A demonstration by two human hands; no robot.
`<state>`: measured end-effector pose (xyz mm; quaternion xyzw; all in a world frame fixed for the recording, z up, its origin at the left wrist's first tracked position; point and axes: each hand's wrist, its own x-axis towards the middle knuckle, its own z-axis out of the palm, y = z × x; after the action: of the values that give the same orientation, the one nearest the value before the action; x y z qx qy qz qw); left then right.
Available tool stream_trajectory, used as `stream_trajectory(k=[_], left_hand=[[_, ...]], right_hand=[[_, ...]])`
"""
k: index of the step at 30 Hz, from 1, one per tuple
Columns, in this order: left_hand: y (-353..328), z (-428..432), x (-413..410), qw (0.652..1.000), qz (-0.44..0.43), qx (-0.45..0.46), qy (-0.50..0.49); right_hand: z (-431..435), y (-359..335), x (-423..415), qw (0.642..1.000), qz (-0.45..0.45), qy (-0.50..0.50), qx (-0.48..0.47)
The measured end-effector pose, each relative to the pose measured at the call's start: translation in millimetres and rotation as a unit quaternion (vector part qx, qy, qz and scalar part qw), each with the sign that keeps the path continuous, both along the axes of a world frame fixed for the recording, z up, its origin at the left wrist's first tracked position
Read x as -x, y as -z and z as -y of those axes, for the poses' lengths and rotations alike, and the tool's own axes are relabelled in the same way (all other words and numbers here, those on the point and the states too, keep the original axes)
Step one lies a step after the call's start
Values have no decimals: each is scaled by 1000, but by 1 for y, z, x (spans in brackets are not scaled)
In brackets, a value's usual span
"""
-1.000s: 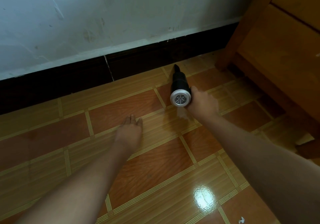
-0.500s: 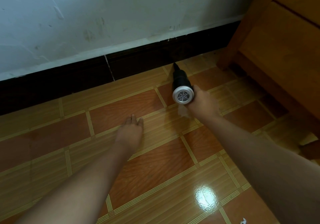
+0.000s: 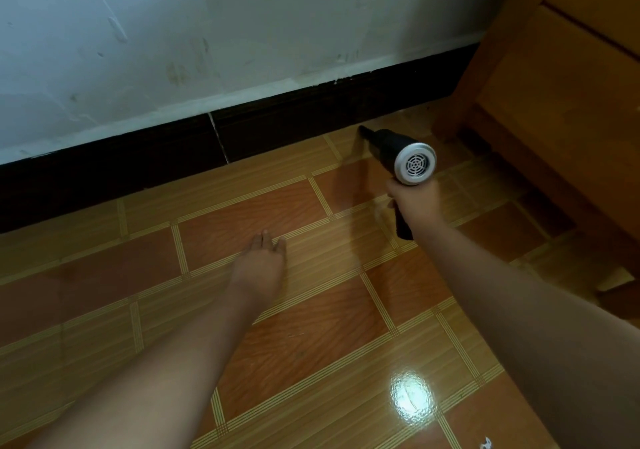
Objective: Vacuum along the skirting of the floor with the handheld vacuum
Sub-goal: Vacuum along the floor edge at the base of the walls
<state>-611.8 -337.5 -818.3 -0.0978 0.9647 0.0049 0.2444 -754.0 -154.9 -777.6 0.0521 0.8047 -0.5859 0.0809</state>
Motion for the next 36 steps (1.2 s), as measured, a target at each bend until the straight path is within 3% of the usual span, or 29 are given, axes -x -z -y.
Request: stream_trajectory(k=[8,18,36], left_hand=[[0,3,-1,1000,1,-8,-2],[1,2,-2,1000,-4,-8,-7],[3,12,-8,998,-17,-57,-13]], right_hand=[[6,-8,7,969,116,114,188],[13,-5,11,922,181,146,309],[15,-13,2,919,195,131,317]])
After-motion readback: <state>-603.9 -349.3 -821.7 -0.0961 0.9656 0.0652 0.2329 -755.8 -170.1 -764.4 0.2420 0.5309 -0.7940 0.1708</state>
